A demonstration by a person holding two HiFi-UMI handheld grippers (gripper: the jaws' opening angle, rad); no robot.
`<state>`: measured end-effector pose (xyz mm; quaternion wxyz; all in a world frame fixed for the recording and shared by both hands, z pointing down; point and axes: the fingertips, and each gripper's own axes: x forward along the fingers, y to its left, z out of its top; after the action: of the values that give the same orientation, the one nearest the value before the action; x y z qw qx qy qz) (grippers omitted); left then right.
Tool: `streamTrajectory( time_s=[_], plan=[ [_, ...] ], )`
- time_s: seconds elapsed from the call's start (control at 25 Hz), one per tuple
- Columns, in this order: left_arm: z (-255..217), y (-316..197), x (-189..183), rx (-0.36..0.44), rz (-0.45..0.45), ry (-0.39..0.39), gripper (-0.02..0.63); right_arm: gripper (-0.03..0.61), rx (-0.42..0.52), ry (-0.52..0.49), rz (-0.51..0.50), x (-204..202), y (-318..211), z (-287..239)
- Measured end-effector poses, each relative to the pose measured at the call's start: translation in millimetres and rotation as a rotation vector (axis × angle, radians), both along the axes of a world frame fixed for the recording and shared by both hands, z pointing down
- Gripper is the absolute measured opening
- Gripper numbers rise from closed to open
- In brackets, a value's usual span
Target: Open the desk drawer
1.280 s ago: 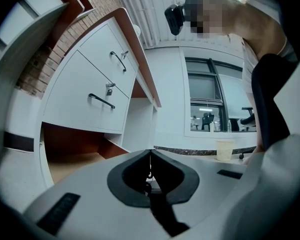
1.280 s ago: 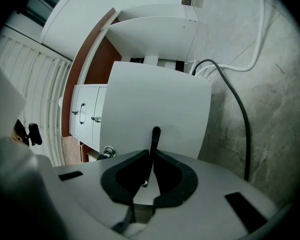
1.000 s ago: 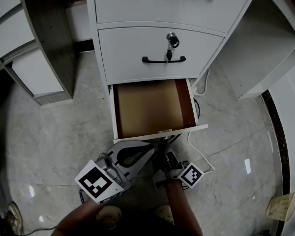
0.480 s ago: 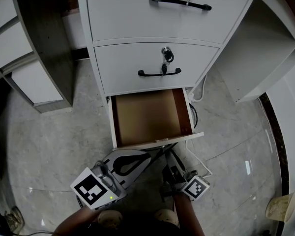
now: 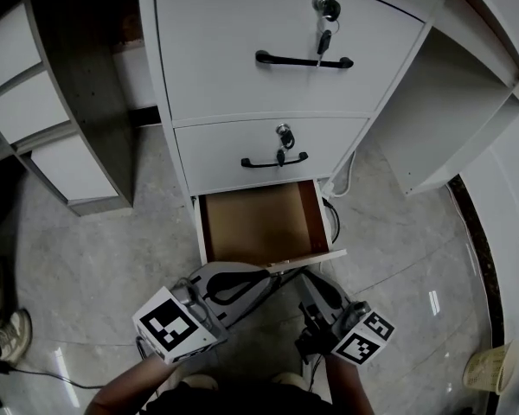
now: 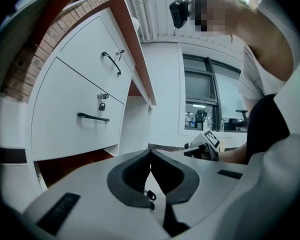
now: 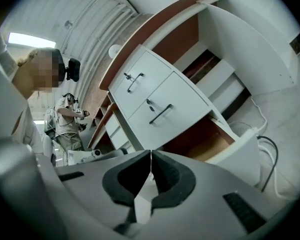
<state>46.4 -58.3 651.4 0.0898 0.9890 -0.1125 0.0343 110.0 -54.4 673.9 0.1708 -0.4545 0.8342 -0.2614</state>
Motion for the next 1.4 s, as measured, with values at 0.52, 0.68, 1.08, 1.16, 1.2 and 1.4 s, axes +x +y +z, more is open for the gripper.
streamTrajectory(
  time_s=[0.52,0.68,1.08,1.16,1.2,1.4],
  plan=[
    [-70.1,-74.2,19.9,0.055,-0.054,-0.032,0.011,0.023,0.217,0.128,0.006,-20.1,-87.9,-114.7],
    [-72.6,-77.3,18.6,0.036,-0.092,0.007,0.01,0.023,0.235,0.229,0.115,-11.7,-85.2,-109.7],
    [-56.8,-71.0,13.3,0.014,-0.123,0.032,0.011,0.023,0.191,0.294,0.133,-8.7,-79.2,-89.3],
    [-57.4,-66.9,15.0,0.019,-0.114,0.032,0.011,0.023,0.193,0.279,0.129,-10.0,-78.5,-89.8],
    [-57.6,-65.1,15.8,0.023,-0.111,0.03,0.011,0.023,0.195,0.279,0.128,-11.0,-78.2,-89.6],
    [-56.3,-62.3,14.9,0.03,-0.115,0.025,0.011,0.023,0.183,0.273,0.121,-14.1,-76.6,-83.8]
  ],
)
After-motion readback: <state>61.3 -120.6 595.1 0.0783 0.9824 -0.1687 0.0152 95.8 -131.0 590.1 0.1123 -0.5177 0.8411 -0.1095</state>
